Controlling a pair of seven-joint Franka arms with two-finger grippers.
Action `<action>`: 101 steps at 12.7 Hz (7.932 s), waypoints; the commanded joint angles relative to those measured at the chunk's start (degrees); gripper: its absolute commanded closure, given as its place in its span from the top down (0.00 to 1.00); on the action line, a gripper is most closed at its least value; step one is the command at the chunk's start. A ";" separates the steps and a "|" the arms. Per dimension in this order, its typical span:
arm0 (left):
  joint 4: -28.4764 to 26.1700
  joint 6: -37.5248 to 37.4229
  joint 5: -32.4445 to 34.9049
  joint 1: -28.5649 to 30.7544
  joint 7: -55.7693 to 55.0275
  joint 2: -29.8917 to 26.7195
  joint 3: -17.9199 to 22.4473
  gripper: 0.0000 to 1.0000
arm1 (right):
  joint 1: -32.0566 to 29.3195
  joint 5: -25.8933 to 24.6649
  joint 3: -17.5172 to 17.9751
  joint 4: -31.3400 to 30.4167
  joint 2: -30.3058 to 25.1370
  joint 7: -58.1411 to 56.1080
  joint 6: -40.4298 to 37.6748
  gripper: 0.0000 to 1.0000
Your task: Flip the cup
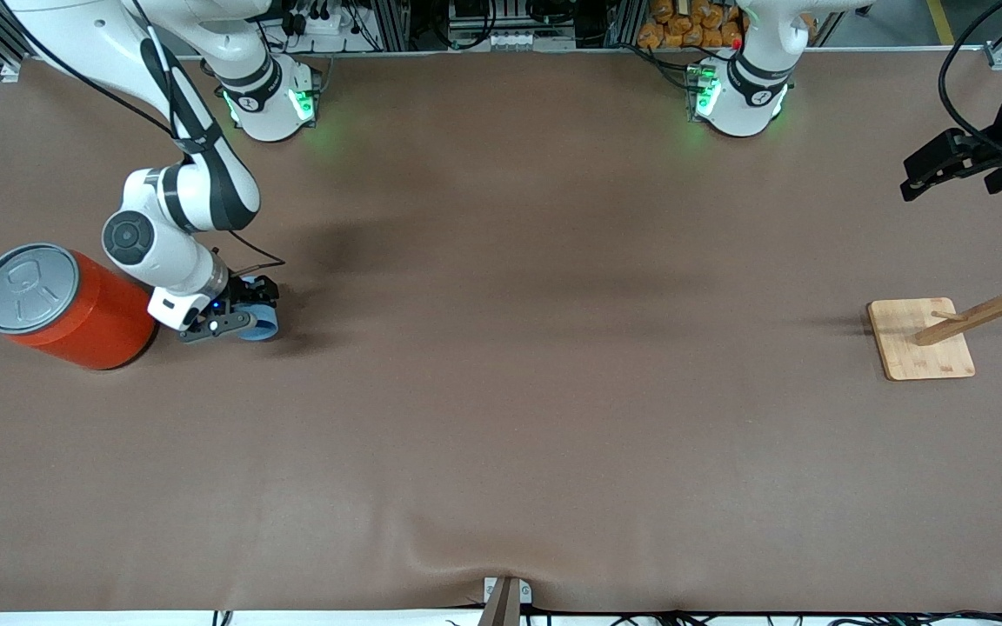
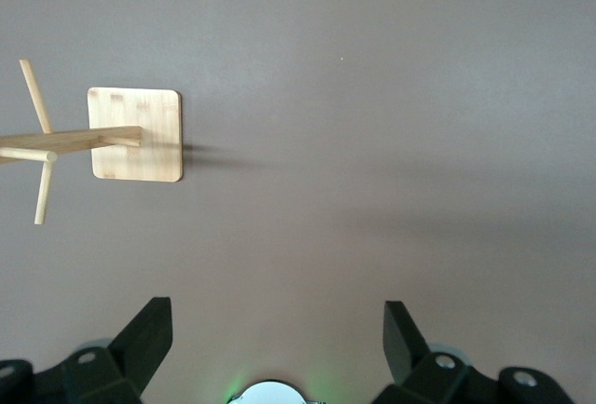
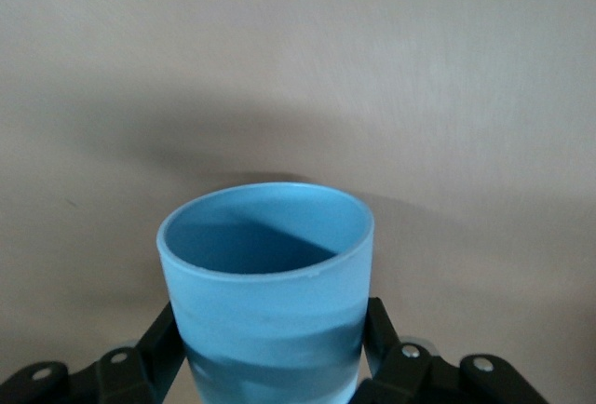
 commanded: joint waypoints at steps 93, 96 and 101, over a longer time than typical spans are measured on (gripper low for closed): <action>-19.28 35.90 -53.65 -4.89 16.64 27.14 -0.95 0.00 | -3.60 0.60 -4.00 47.70 -14.65 16.08 -56.25 1.00; -16.82 35.98 -32.93 -0.13 10.11 25.81 -0.77 0.00 | -3.51 2.27 -5.50 47.70 -14.74 15.90 -58.20 1.00; -18.29 46.33 -7.92 -0.21 -1.84 25.11 1.08 0.00 | -3.51 1.13 -5.50 47.70 -14.65 15.99 -58.03 1.00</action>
